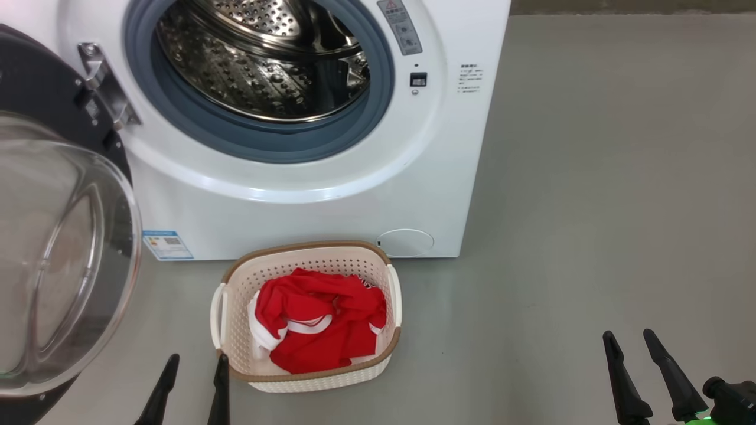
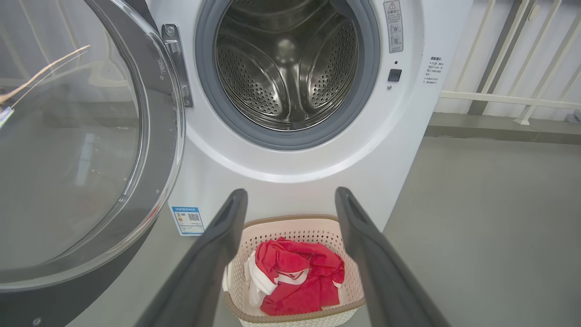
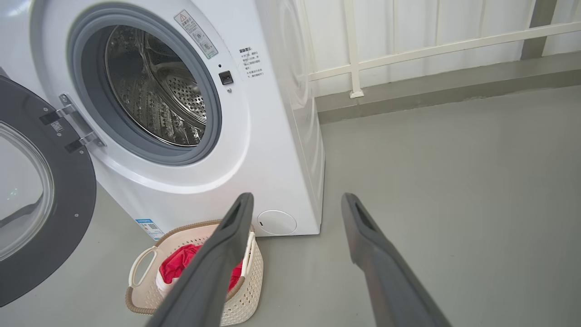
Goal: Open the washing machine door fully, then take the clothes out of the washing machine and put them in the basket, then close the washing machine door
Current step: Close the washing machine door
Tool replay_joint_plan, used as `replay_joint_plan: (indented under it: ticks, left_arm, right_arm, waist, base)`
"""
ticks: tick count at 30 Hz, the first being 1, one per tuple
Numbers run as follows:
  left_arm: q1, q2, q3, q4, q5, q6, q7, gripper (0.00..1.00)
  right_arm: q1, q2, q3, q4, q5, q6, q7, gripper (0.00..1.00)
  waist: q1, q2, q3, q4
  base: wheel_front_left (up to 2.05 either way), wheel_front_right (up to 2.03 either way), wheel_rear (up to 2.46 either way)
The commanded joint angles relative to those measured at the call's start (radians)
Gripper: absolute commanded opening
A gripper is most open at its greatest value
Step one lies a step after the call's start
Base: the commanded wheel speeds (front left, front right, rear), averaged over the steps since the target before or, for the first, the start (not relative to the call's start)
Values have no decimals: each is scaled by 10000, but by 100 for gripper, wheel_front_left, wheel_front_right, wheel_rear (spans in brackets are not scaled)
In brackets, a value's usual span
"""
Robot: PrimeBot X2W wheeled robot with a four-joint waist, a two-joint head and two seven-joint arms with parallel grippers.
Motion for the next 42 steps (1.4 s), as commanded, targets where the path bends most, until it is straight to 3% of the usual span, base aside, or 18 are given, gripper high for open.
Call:
replay_joint_plan:
  ticks: [1, 7, 18, 27, 42]
  left_arm:
    - [-396, 110, 254, -253, -139, 133, -51, 100]
    - [-447, 110, -27, -247, -596, 535, -51, 100]
    - [-121, 110, -635, -31, -1475, 1152, -51, 100]
    - [260, 110, -850, 28, -1529, 1460, -51, 100]
    - [739, 110, -780, -520, -2101, 2139, -51, 100]
  right_arm:
    - [-319, -202, 190, -261, -73, 48, -65, 100]
    - [-417, -213, 405, -273, -90, 48, -65, 100]
    - [-877, -424, 1360, -107, -105, 48, -65, 100]
    - [-1003, -516, 1941, 43, -27, 48, -65, 100]
    - [-2014, -815, 3431, 468, 289, 48, -65, 100]
  waist:
    - [0, 0, -27, 149]
    - [0, 0, -24, 867]
    - [0, 0, -63, 2845]
    - [0, 0, -289, 4365]
    - [0, 0, -77, 4695]
  base:
    - [0, 0, 0]
    - [0, 0, 0]
    - [0, 0, 0]
    - [0, 0, 0]
    - [0, 0, 0]
